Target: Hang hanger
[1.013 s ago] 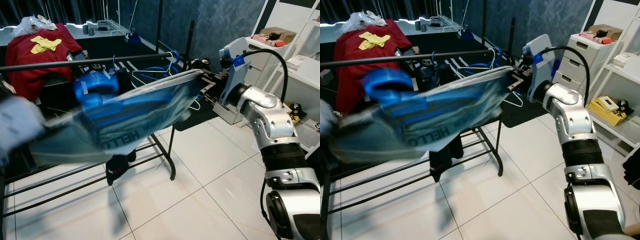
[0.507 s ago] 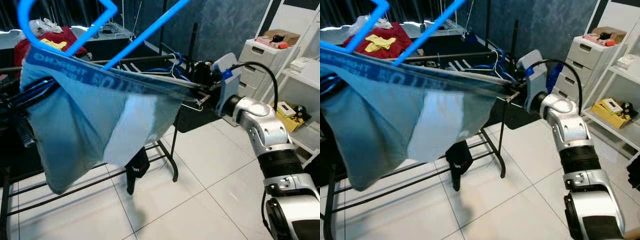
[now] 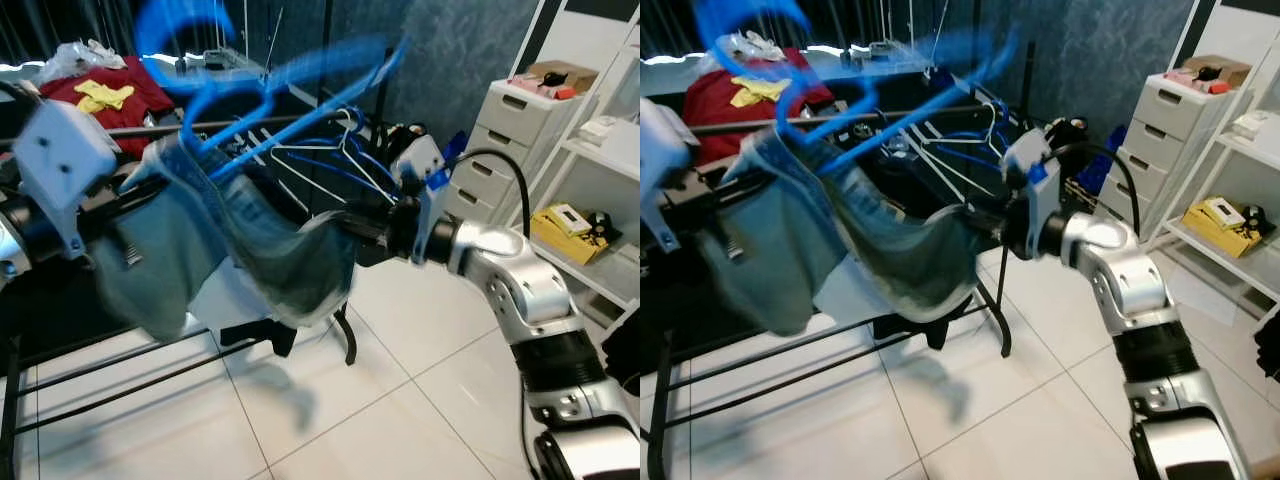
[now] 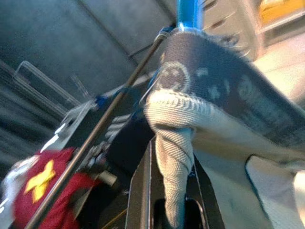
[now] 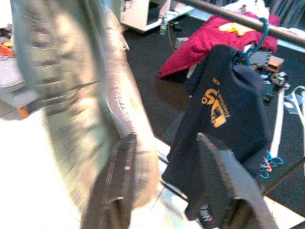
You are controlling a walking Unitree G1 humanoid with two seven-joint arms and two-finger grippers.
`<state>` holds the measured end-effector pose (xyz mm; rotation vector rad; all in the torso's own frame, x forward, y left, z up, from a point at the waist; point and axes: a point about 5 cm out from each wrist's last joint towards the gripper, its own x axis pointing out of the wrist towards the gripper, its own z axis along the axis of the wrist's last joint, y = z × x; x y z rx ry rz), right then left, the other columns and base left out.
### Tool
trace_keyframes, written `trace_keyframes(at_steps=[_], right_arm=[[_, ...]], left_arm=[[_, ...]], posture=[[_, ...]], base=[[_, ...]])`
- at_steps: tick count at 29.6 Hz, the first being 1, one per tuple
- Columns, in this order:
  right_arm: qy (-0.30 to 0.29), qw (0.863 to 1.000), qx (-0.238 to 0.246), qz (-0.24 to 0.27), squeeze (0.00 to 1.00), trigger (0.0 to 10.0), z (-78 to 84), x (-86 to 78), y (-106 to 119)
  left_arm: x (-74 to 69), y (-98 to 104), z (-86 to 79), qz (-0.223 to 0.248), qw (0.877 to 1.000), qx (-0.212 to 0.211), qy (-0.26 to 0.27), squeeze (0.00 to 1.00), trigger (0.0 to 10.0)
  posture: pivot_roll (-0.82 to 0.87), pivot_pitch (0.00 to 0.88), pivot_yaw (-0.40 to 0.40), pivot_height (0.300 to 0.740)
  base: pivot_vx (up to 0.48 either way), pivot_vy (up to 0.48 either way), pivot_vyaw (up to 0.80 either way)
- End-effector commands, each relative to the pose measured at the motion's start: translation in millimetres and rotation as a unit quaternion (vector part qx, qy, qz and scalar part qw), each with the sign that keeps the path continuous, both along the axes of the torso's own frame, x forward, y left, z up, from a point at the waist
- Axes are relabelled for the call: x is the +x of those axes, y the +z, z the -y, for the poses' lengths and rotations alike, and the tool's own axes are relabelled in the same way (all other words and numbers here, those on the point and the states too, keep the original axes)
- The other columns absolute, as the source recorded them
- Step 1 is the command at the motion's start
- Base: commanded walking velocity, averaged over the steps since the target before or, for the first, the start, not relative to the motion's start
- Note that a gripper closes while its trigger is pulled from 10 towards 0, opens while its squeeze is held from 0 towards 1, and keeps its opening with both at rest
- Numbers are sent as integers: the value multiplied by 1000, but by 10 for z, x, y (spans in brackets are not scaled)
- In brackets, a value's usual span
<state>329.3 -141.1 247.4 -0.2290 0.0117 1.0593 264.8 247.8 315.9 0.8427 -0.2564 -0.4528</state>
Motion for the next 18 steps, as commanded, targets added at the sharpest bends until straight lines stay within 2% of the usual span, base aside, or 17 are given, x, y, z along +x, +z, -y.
trace_keyframes(at_steps=[1,2,3,4,9,11,12,15,16,18], right_arm=[[35,999,-14,-11,1000,10000,55,-88,-19],[63,997,-24,-24,1000,10000,191,-184,-8],[63,997,-24,-24,1000,10000,191,-184,-8],[112,993,-7,-39,1000,10000,402,-358,166],[138,990,19,-36,1000,10000,471,-447,335],[125,991,43,2,1000,10000,505,-423,506],[99,992,64,47,1000,10000,460,-341,639],[87,992,59,64,1000,10000,400,-288,667],[94,993,31,64,475,10000,356,-280,617],[94,993,31,64,475,10000,356,-280,617]], left_arm=[[4,-7,-132,-14,998,53,40,0,10000],[-11,-6,-268,-31,991,105,73,0,10000],[-11,-6,-268,-31,991,105,73,0,10000],[-79,13,-419,-77,975,189,90,0,10000],[-109,39,-417,-97,968,217,80,0,10000],[-128,89,-330,-106,964,238,56,0,10000],[-164,114,-171,-120,962,247,3,0,10000],[-190,119,-85,-127,960,247,-30,0,10000],[-215,113,-12,-135,957,249,-56,0,10000],[-215,113,-12,-135,957,249,-56,0,10000]], posture=[[-59,0,-48,740],[-54,0,-44,740],[-54,0,-44,740],[-53,0,-36,740],[-50,0,-33,740],[-34,0,-32,740],[-31,0,-33,740],[-31,0,-32,740],[-23,0,-33,740],[-23,0,-33,740]], base=[[0,0,0],[0,0,0],[0,0,0],[0,0,0],[0,0,0],[0,0,0],[0,0,0],[0,0,0],[0,0,0],[0,0,0]])
